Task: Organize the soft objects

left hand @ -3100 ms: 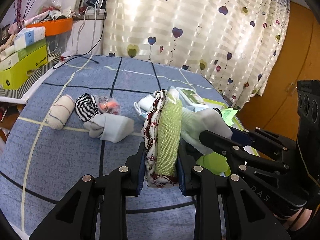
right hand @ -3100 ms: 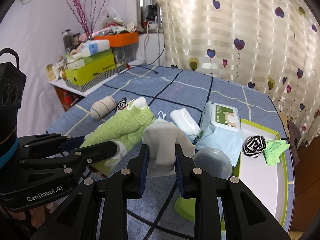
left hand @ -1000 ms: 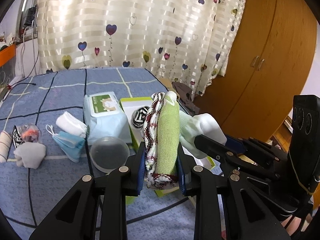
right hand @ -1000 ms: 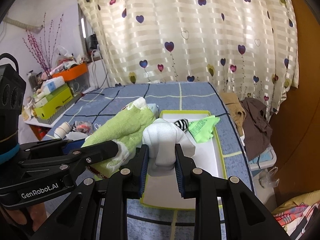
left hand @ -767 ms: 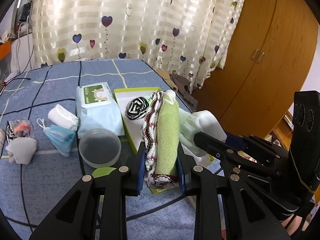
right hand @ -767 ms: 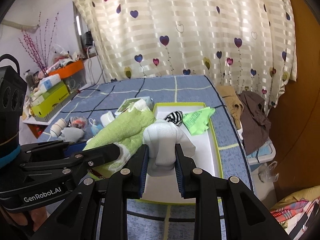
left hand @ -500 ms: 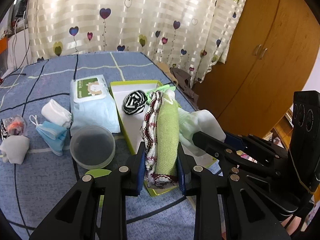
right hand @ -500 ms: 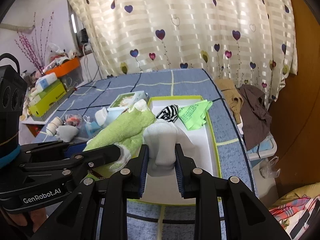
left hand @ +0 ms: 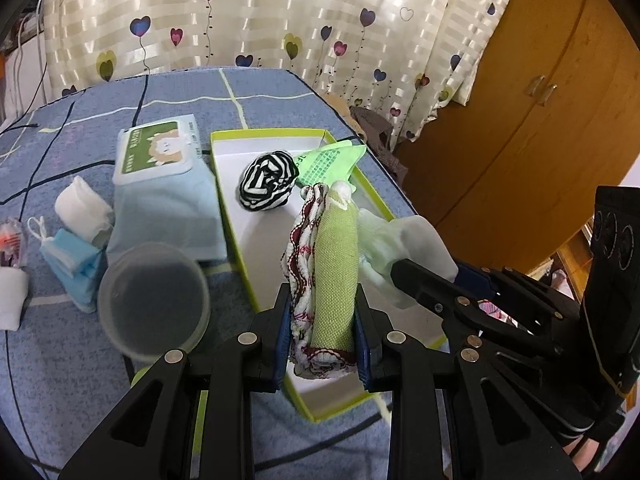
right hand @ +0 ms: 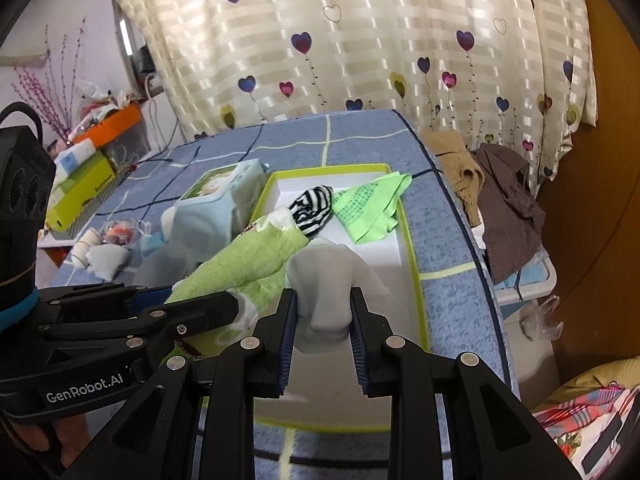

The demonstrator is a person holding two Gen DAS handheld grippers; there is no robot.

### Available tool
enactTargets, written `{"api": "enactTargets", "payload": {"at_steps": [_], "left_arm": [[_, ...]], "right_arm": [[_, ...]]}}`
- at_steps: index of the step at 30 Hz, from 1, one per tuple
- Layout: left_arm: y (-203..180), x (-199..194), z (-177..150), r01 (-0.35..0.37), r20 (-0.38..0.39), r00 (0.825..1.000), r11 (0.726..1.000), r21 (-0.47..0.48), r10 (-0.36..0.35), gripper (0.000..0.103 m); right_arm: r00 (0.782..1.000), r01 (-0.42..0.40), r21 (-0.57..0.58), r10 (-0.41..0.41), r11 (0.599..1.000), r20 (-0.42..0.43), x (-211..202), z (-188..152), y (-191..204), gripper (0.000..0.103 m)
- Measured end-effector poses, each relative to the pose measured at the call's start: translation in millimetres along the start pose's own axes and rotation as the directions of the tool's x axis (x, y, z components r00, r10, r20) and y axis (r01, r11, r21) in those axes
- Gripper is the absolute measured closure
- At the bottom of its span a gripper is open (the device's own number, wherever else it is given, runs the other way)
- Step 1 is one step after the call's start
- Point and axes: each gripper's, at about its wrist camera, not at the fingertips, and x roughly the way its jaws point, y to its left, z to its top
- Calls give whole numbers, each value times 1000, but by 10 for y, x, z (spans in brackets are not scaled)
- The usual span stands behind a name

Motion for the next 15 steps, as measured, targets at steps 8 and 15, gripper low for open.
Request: {"api": "enactTargets", "payload": {"at_steps": [8,15], "left_arm": [[-7,194,184,-23,-9,1000,999,-42,23,75],[45,290,279,-34,-9,999,996,-81,33,75]], "right_arm": [[1000,16,-2,-16,1000,-23,239,140,-129,78],[999,23,-12,-24,1000,-36,400,253,-190,78]]}}
